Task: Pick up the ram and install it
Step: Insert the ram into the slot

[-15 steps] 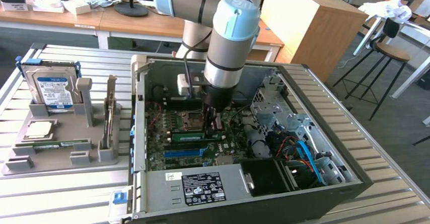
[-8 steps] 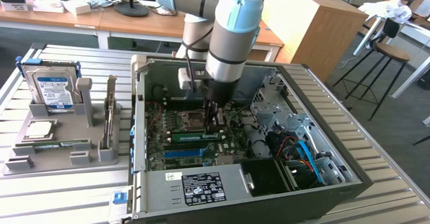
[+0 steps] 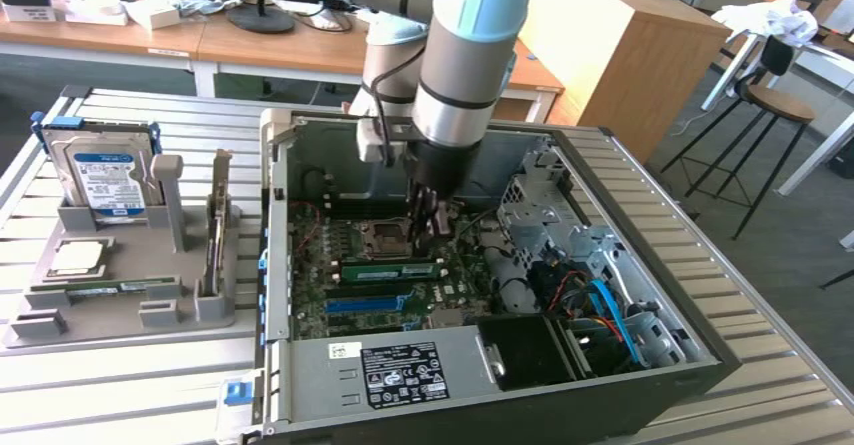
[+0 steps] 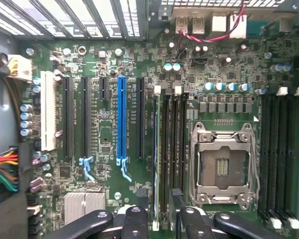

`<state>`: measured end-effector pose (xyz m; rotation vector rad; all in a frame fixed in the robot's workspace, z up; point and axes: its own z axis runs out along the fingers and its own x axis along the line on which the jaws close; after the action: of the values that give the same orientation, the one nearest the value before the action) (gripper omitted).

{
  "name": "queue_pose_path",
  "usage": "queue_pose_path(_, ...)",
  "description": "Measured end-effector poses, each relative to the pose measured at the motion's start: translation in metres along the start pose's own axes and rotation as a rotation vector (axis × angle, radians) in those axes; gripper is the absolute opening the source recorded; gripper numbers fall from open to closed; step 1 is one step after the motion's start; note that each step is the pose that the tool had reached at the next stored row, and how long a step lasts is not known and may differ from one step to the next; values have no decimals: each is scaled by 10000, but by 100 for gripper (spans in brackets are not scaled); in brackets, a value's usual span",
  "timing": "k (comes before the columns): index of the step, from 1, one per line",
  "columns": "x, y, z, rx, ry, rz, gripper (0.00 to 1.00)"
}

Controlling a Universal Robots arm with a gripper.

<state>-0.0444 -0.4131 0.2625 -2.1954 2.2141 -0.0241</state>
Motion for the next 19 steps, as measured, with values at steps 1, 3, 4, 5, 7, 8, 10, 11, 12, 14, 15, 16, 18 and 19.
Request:
queue_pose_path(1, 0, -1, -25, 0, 1, 0, 31)
queue_pose_path(3, 0, -3, -71, 0, 1, 0, 31)
queue_pose_path(4, 0, -3, -93, 0, 1, 0, 31)
queue_pose_path(5, -1, -4, -116, 0, 1, 0, 31)
queue_pose_path(7, -1, -6, -163, 0, 1, 0, 31)
queue_pose_path(8, -1, -7, -186, 0, 1, 0, 31)
queue_pose_path(10, -1, -9, -232, 0, 1, 1, 31)
queue_pose_path(11, -1, -10, -255, 0, 1, 1, 31)
queue_pose_path(12, -2, -11, -279, -1, 1, 1, 31)
queue_pose_path(14, -2, -14, -347, -1, 1, 1, 31)
queue_pose_path(15, -2, -15, -365, -2, 0, 2, 31)
queue_pose_path(16, -2, -16, -384, -2, 0, 2, 31)
queue_pose_path(18, -2, -18, -419, -3, 1, 2, 31)
queue_pose_path(19, -2, -19, -435, -4, 1, 2, 31)
